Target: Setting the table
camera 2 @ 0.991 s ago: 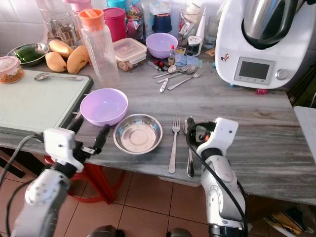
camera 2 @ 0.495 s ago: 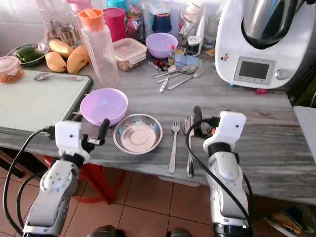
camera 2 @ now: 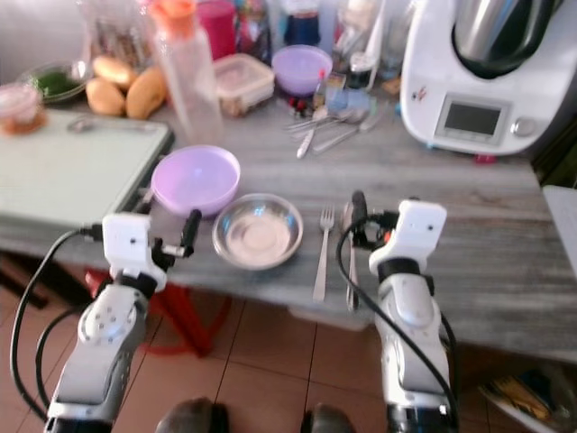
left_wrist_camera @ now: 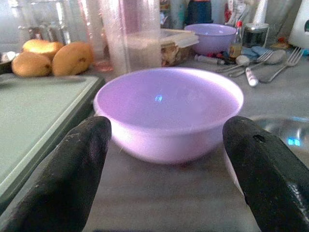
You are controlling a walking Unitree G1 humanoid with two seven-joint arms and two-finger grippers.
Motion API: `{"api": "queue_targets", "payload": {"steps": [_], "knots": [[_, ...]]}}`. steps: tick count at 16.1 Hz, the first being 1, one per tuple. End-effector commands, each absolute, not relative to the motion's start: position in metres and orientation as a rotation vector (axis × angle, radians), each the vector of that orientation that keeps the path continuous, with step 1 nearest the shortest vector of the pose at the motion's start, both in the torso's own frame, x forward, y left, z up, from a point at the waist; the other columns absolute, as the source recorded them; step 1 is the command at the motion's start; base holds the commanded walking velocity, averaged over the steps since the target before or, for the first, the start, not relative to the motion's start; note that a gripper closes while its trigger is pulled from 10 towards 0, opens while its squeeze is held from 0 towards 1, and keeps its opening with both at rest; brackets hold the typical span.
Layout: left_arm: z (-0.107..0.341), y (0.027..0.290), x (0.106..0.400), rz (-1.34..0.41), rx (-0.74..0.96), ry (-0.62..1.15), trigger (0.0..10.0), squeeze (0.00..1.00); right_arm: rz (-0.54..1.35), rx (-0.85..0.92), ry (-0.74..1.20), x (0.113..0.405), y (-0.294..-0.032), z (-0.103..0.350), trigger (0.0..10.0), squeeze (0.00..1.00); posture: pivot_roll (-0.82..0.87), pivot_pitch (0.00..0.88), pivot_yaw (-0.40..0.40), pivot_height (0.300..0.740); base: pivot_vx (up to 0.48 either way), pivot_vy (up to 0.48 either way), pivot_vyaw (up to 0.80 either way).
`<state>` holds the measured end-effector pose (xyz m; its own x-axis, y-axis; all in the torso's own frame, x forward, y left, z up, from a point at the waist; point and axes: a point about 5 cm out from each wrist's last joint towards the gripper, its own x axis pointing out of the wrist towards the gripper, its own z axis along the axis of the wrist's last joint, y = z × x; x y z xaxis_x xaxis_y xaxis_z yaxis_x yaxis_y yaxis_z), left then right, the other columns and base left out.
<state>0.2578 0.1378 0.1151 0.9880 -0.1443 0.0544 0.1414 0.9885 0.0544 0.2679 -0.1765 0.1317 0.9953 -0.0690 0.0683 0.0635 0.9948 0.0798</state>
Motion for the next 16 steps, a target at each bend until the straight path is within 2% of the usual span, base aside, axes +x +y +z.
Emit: {"api": "queue_targets", "payload": {"steps": [1, 16], "knots": [[0.1136, 0.1401, 0.2574, -0.132, 0.060, -0.054, 10.0, 0.00, -0.068, 0.077, -0.072, 0.2688, -0.1764, 0.1320, 10.0, 0.00, 0.01, 0.000, 0.013, 0.740, -0.262, 0.000, 0.00], [0.1118, 0.1394, 0.2582, -0.146, 0.075, -0.053, 10.0, 0.00, -0.101, 0.087, -0.048, 0.2699, -0.1810, 0.1270, 10.0, 0.00, 0.00, 0.000, 0.017, 0.740, -0.259, 0.000, -0.03]]}}
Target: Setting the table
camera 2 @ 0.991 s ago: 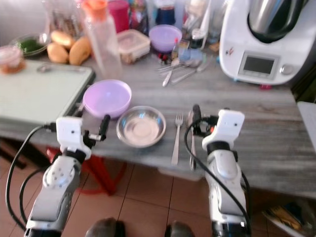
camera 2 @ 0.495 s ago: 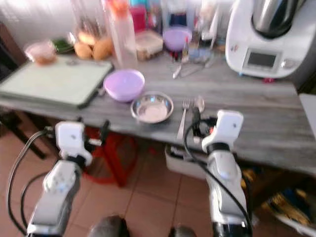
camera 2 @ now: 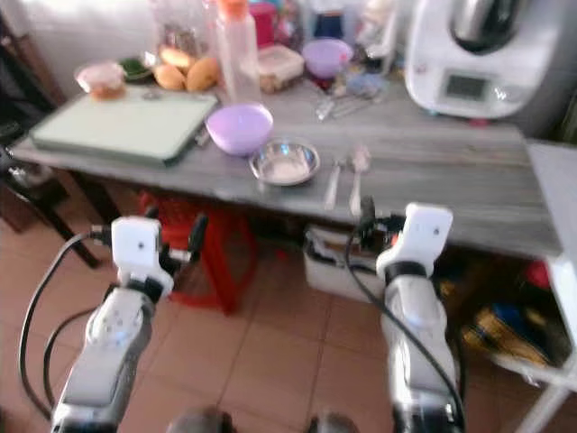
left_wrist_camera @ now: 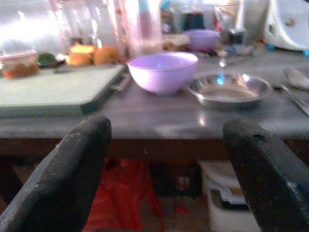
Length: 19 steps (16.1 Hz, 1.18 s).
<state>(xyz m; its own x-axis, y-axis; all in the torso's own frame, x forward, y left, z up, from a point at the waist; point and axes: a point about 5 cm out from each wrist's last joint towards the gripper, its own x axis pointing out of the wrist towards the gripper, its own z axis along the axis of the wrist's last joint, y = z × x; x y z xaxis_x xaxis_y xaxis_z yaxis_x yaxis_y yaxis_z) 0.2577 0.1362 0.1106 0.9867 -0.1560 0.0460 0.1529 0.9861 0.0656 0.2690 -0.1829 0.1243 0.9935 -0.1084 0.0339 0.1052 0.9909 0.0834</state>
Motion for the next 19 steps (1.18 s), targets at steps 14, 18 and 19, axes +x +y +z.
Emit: {"api": "queue_targets", "payload": {"steps": [14, 18, 19], "knots": [[0.111, 0.149, 0.256, -0.086, 0.049, -0.059, 10.0, 0.00, -0.112, -0.015, -0.060, 0.265, -0.183, 0.127, 10.0, 0.00, 0.03, 0.000, -0.005, 0.740, -0.164, 0.000, -0.31], [0.108, 0.141, 0.250, -0.147, 0.039, -0.048, 10.0, 0.00, -0.097, 0.003, -0.022, 0.261, -0.176, 0.116, 10.0, 0.00, 0.02, 0.000, 0.003, 0.740, 0.000, 0.000, 0.00], [0.109, 0.138, 0.251, -0.163, 0.026, -0.056, 10.0, 0.00, -0.097, 0.000, -0.029, 0.262, -0.176, 0.118, 10.0, 0.00, 0.01, 0.000, 0.001, 0.740, 0.000, -0.409, 0.00]]}}
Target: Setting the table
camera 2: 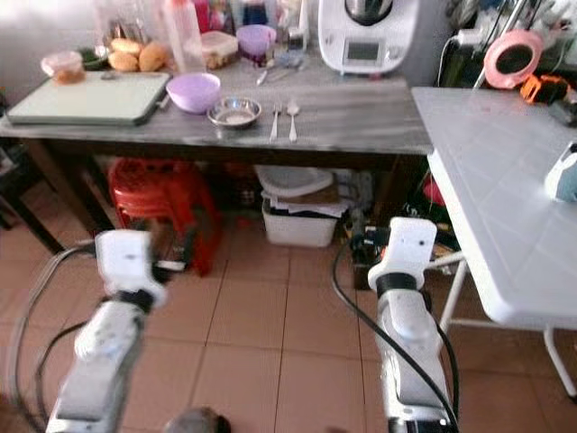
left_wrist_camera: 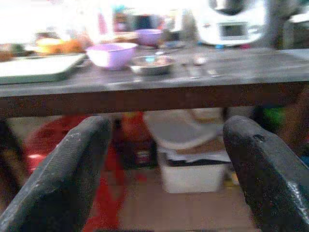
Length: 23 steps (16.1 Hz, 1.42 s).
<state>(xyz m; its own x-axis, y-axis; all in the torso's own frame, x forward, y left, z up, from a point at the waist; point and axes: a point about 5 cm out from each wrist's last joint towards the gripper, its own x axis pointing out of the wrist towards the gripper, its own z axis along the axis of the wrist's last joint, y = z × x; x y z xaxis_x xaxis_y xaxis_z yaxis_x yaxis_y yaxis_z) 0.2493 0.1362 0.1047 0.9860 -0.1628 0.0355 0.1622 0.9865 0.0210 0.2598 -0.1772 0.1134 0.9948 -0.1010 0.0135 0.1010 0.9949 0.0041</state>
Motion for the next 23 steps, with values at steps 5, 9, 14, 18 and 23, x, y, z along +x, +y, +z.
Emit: {"api": "queue_targets", "payload": {"steps": [5, 9, 14, 18, 23], "knots": [[0.110, 0.135, 0.252, -0.165, -0.013, -0.053, 10.0, 0.00, -0.103, -0.020, -0.034, 0.263, -0.184, 0.120, 10.0, 0.00, 0.01, 0.000, -0.004, 0.740, 0.000, -0.480, 0.00], [0.110, 0.134, 0.251, -0.178, -0.019, -0.048, 10.0, 0.00, -0.092, -0.010, -0.040, 0.265, -0.178, 0.121, 10.0, 0.00, 0.01, 0.000, 0.001, 0.740, 0.000, -0.480, 0.00], [0.111, 0.132, 0.254, -0.191, -0.022, -0.053, 10.0, 0.00, -0.087, -0.016, -0.053, 0.269, -0.179, 0.125, 10.0, 0.00, 0.01, 0.000, -0.001, 0.740, 0.000, -0.472, 0.00], [0.112, 0.131, 0.256, -0.186, -0.023, -0.053, 10.0, 0.00, -0.027, -0.039, -0.069, 0.270, -0.167, 0.126, 10.0, 0.00, 0.02, 0.000, 0.004, 0.740, 0.000, -0.209, 0.00], [0.113, 0.134, 0.253, -0.176, -0.019, -0.052, 10.0, 0.00, -0.017, -0.022, -0.071, 0.267, -0.163, 0.127, 10.0, 0.00, 0.02, 0.000, 0.007, 0.740, 0.000, 0.000, 0.00]]}}
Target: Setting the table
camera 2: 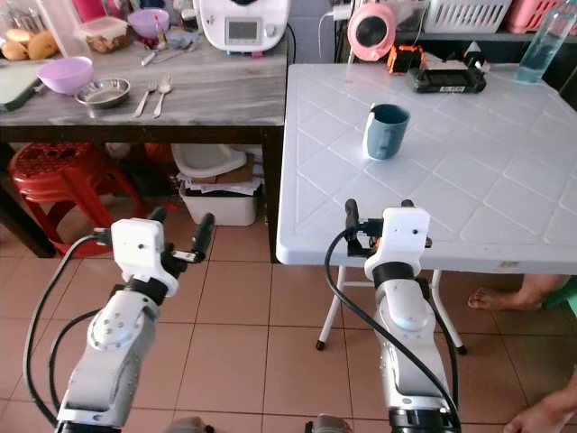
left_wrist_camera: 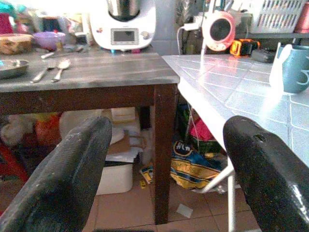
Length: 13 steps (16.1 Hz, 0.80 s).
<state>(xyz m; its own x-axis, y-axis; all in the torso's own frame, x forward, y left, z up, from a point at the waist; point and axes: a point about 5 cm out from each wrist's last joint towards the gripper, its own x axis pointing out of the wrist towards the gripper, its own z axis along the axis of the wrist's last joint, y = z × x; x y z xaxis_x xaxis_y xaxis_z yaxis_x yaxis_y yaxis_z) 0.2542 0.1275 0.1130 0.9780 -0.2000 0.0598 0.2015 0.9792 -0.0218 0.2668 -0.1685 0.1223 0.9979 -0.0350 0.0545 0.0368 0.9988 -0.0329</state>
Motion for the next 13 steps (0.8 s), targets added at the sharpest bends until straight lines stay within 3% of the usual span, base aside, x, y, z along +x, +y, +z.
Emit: {"api": "queue_targets", "payload": {"steps": [1, 3, 13], "knots": [[0.1145, 0.1329, 0.2544, -0.191, -0.022, -0.059, 10.0, 0.00, -0.015, -0.024, -0.072, 0.2667, -0.1627, 0.1273, 10.0, 0.00, 0.02, 0.000, 0.011, 0.740, 0.000, 0.000, 0.00], [0.1172, 0.1302, 0.2554, -0.215, -0.032, -0.077, 10.0, 0.00, -0.014, -0.026, -0.078, 0.2677, -0.1626, 0.1282, 10.0, 0.00, 0.01, 0.000, 0.014, 0.740, 0.137, 0.000, 0.00], [0.1185, 0.1276, 0.2557, -0.238, -0.048, -0.083, 10.0, 0.00, -0.014, -0.009, -0.070, 0.2686, -0.1627, 0.1277, 10.0, 0.00, 0.01, 0.000, 0.013, 0.740, 0.405, 0.000, 0.00]]}}
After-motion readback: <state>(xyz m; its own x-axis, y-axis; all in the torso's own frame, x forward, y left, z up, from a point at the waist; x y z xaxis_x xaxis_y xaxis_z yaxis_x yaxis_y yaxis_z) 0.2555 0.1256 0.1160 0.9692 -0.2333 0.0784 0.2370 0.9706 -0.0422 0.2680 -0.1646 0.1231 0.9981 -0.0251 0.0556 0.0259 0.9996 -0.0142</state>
